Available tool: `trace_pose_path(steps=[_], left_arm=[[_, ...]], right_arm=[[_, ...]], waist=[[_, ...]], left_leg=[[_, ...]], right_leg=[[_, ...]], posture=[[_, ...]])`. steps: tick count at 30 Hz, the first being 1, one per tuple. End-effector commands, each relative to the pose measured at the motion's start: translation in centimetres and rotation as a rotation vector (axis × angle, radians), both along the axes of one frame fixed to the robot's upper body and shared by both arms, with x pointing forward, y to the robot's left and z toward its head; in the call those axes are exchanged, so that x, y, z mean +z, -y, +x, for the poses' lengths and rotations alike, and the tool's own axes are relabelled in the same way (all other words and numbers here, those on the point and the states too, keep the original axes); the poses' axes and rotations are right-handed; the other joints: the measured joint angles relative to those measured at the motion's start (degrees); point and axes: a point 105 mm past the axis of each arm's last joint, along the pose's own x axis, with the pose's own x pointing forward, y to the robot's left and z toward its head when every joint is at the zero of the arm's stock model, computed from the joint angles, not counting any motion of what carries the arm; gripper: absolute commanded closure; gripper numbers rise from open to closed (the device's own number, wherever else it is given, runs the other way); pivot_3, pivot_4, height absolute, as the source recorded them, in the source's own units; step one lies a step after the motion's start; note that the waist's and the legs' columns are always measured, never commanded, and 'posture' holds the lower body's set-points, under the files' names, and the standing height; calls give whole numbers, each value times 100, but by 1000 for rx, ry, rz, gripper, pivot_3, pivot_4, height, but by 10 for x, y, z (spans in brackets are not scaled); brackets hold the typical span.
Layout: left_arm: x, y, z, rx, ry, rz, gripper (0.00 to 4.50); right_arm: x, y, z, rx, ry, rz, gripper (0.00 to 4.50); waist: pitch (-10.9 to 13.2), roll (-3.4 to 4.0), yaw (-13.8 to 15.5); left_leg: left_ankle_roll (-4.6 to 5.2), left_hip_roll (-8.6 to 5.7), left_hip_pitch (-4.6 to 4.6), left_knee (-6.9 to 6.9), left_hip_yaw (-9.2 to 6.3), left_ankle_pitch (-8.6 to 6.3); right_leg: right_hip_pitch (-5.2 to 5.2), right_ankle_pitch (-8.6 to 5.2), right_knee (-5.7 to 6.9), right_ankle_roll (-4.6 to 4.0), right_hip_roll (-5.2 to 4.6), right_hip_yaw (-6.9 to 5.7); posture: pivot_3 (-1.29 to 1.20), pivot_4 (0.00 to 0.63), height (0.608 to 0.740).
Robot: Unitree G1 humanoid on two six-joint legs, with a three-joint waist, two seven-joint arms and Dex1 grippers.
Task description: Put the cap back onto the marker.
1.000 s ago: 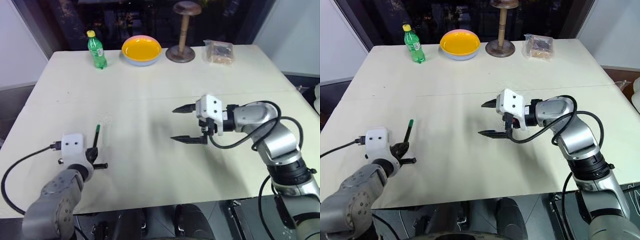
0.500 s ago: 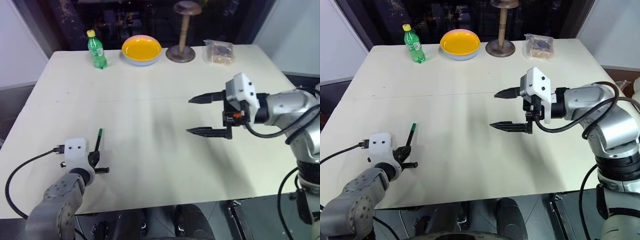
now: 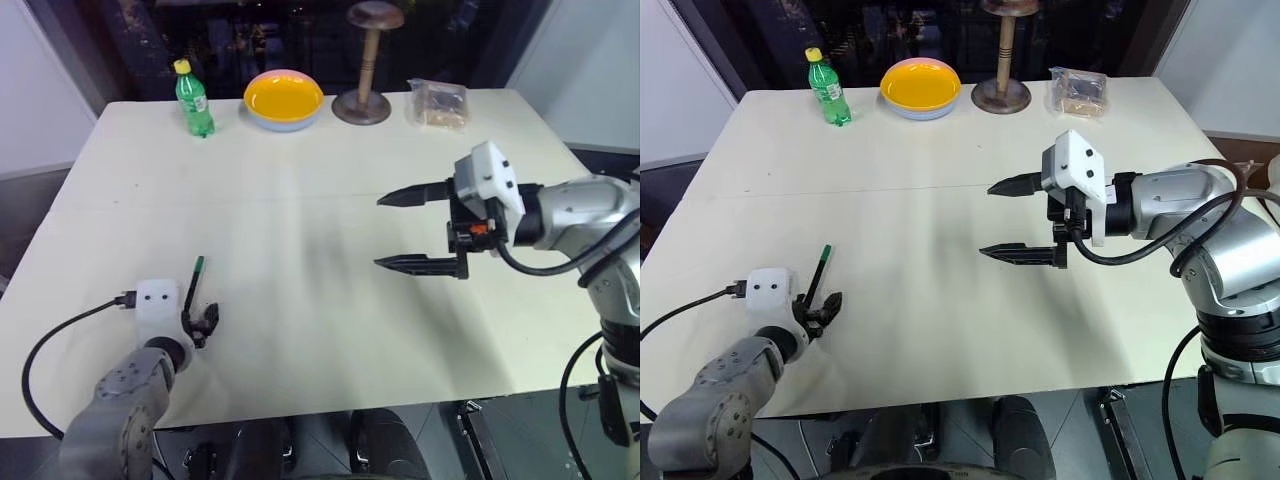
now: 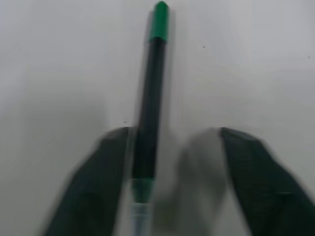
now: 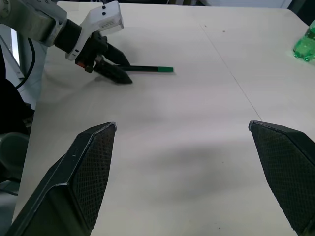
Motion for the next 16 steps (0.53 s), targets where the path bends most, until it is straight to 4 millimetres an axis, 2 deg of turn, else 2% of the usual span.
trace_pose_path(steps=[1, 5, 13, 16], left_arm=[[9, 2, 0, -9, 45, 4, 87], [15, 3, 1, -15, 76, 1, 87], [48, 9, -5, -37, 190, 44, 87], [51, 8, -7, -41, 199, 46, 87]], right_arm=[[11, 0, -2, 8, 53, -2, 0], [10, 0, -2, 7, 54, -5, 0], [8, 3, -2, 12, 48, -24, 0], [8, 4, -1, 14, 49, -26, 0]], waist=[[0, 0, 0], [0, 0, 1], [1, -1, -2], [1, -1, -4]], left_leg=[[0, 0, 0, -1, 0, 0], [0, 0, 0, -3, 0, 0], [-4, -2, -2, -4, 1, -4], [1, -1, -2, -7, 1, -1]], right_leg=[[-1, 0, 0, 0, 0, 0], [-1, 0, -2, 0, -1, 0], [-2, 0, -4, 0, -3, 0], [-2, 0, -5, 0, -3, 0]], posture=[[0, 150, 740], [0, 150, 740], [0, 150, 740], [0, 150, 740]])
